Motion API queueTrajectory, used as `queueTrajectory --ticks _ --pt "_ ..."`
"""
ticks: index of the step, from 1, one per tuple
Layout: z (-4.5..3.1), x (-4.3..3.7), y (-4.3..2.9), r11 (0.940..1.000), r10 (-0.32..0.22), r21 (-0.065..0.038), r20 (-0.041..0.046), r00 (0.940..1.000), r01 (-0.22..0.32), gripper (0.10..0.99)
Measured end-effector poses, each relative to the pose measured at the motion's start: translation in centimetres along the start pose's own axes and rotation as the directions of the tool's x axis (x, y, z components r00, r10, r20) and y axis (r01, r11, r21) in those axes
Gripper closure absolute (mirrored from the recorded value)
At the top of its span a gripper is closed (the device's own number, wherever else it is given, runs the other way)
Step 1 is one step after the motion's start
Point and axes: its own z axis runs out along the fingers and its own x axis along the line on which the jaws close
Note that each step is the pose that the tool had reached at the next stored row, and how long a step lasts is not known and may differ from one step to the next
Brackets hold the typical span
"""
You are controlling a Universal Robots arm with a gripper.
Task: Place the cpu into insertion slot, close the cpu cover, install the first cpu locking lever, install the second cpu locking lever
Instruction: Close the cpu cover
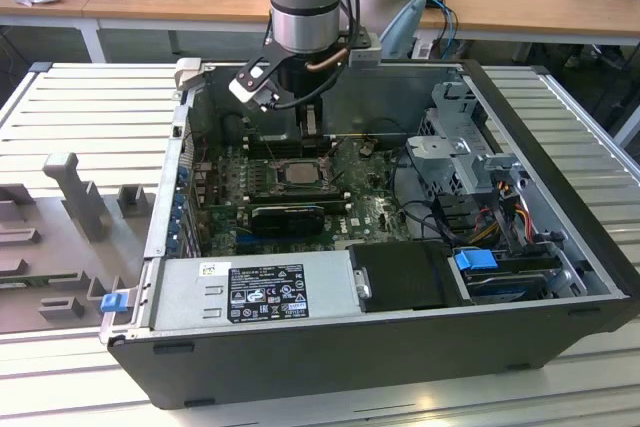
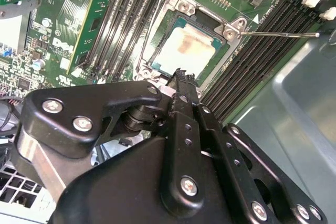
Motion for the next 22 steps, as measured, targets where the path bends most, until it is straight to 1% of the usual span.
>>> queueTrajectory --ticks 11,22 --pt "-0.45 0.01 0.04 1.0 0.0 0.0 -0.0002 1.0 0.0 0.98" --pt "-0.71 0.01 0.06 1.0 0.0 0.0 -0.0002 1.0 0.0 0.98"
